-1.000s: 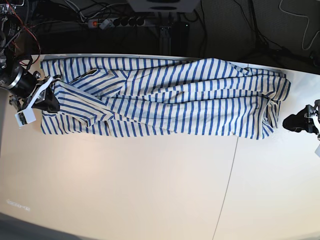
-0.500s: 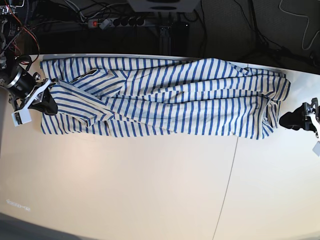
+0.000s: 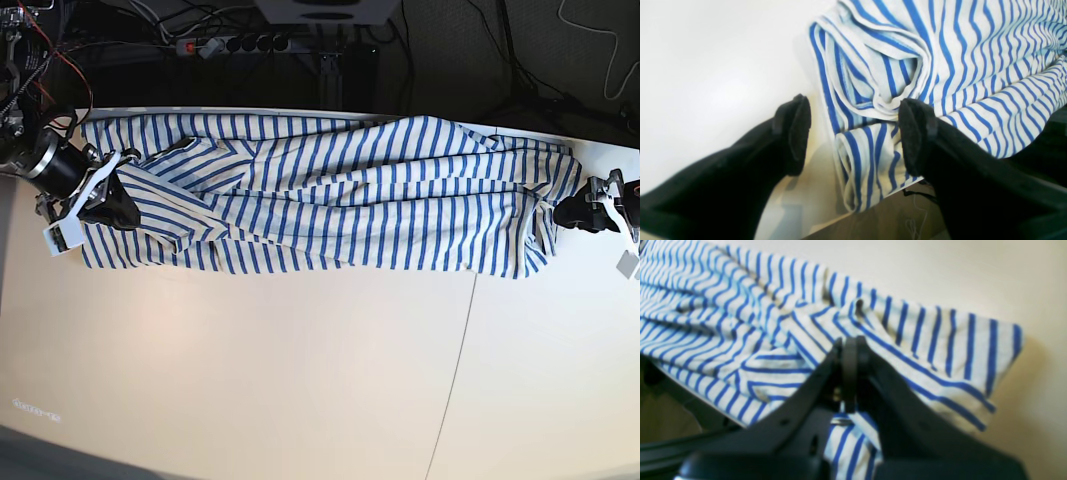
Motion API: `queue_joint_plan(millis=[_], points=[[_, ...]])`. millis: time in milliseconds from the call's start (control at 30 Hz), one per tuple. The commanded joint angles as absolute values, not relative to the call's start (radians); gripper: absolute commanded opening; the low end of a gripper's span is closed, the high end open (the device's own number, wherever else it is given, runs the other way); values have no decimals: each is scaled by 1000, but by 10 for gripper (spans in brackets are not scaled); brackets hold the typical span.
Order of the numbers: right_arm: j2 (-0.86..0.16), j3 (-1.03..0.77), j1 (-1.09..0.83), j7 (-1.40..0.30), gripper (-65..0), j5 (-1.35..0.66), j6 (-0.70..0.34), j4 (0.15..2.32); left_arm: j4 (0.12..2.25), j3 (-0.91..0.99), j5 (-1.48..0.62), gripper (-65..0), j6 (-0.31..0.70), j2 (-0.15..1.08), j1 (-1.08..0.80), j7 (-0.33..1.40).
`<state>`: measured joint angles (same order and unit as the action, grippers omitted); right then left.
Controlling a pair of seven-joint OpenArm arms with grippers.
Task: Fold the T-shirt properly
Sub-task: 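Grasp the two ends of the folded shirt with both grippers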
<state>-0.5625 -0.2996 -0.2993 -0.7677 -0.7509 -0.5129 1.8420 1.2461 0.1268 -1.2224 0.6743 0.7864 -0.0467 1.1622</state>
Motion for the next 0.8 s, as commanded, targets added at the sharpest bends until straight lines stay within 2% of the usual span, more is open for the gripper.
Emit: queue_joint_plan(millis=[0,267,467,767], points=[[-579,-303,-292,-749,-650,-760,-599,1857,1241,138,-1235,-211,698,812,-34,1153],[-579,-299,-292,-749,-650,-760,-599,1857,1125,137,-1305,-211,698,786,-33,1210],[-579,-299,-292,-754,-650,-759,-599,1857,1114,137,-1401,-211,698,747,-33,1275],[-579,-299,-292,-760,-650,-759,-599,1857,1114,137,-1403,-211,698,690,-33,1277]])
